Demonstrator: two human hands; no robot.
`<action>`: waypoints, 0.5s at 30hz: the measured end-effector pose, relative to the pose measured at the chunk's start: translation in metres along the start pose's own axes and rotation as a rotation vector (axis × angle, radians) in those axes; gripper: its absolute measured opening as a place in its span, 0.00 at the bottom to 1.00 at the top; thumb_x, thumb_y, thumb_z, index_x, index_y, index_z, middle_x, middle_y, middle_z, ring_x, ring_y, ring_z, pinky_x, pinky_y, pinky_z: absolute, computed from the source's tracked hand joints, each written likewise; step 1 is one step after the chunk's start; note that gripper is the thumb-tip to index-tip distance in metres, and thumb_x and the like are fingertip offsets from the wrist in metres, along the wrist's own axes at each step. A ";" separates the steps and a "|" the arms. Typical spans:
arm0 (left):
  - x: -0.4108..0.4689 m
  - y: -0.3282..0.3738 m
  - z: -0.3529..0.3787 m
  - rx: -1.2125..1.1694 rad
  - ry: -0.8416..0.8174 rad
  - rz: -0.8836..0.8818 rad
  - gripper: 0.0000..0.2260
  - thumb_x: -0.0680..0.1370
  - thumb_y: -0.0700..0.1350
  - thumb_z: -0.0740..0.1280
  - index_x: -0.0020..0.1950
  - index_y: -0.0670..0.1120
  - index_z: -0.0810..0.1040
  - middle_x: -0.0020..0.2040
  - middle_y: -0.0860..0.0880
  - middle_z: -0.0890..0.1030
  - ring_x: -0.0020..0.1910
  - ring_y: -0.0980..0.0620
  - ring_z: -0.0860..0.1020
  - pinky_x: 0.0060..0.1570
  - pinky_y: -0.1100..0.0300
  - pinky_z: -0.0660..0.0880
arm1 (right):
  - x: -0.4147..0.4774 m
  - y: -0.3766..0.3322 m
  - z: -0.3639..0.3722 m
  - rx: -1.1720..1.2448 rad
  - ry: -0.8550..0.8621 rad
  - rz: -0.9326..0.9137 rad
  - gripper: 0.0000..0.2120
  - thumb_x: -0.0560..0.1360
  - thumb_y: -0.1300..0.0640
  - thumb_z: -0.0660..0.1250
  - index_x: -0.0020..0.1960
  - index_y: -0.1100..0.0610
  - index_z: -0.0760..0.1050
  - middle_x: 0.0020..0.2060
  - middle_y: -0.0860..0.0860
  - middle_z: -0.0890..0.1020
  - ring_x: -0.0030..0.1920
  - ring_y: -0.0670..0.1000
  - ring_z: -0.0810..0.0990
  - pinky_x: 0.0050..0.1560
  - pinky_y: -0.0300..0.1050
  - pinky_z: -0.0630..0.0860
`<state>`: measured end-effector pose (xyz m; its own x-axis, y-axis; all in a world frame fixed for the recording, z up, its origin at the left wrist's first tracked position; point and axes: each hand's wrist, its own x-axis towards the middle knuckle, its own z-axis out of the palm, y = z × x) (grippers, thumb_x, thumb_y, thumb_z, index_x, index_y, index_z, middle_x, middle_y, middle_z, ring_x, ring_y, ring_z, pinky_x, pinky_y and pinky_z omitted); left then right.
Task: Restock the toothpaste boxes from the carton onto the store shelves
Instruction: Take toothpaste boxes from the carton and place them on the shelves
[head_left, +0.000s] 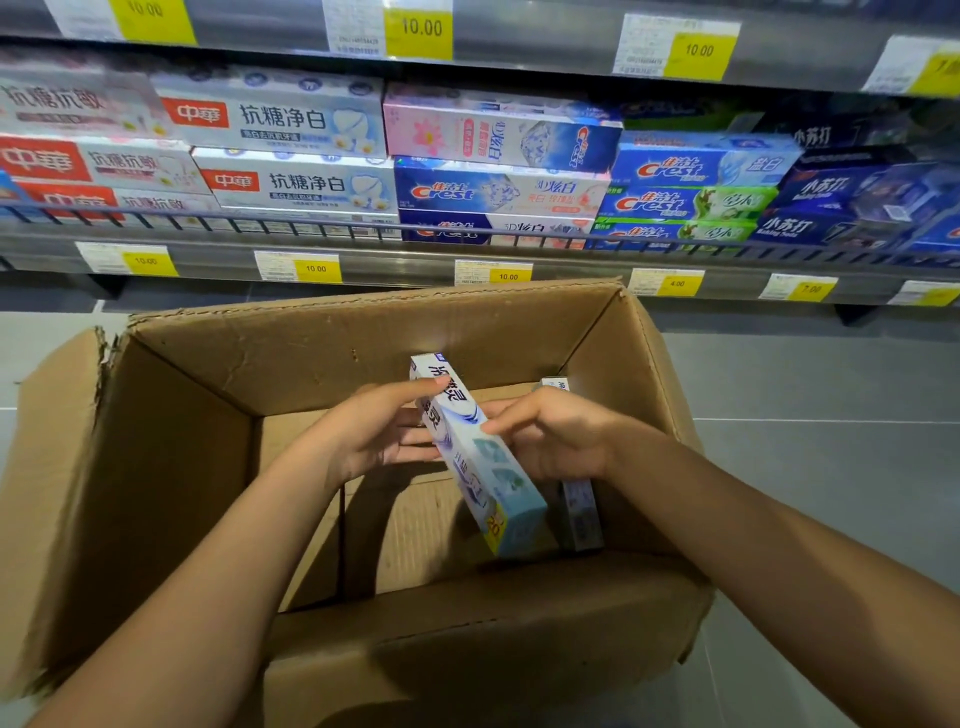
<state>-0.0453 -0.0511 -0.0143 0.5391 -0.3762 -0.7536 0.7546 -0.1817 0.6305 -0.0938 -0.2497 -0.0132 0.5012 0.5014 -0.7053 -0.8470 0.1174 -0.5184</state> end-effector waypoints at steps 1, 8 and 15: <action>0.000 0.001 -0.001 -0.044 -0.002 -0.020 0.14 0.72 0.47 0.72 0.54 0.43 0.78 0.49 0.39 0.84 0.42 0.47 0.84 0.41 0.53 0.82 | 0.003 0.001 -0.001 0.029 -0.018 0.005 0.21 0.72 0.60 0.62 0.65 0.59 0.73 0.59 0.58 0.78 0.58 0.56 0.76 0.59 0.51 0.72; -0.002 0.001 -0.003 0.036 0.105 -0.053 0.12 0.72 0.42 0.72 0.52 0.39 0.77 0.44 0.38 0.84 0.36 0.46 0.84 0.31 0.55 0.81 | 0.024 0.004 -0.008 -0.744 0.902 0.058 0.18 0.75 0.51 0.63 0.58 0.62 0.72 0.53 0.57 0.78 0.53 0.55 0.77 0.54 0.48 0.76; 0.000 0.011 -0.007 0.019 0.081 -0.033 0.08 0.73 0.44 0.71 0.50 0.44 0.77 0.46 0.42 0.83 0.39 0.46 0.83 0.37 0.52 0.81 | 0.041 0.024 -0.010 -1.210 0.867 0.279 0.44 0.75 0.39 0.62 0.77 0.58 0.40 0.76 0.60 0.45 0.75 0.60 0.45 0.72 0.53 0.54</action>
<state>-0.0341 -0.0465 -0.0092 0.5429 -0.2947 -0.7864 0.7657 -0.2108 0.6076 -0.0916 -0.2352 -0.0593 0.6660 -0.3080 -0.6794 -0.4945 -0.8642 -0.0930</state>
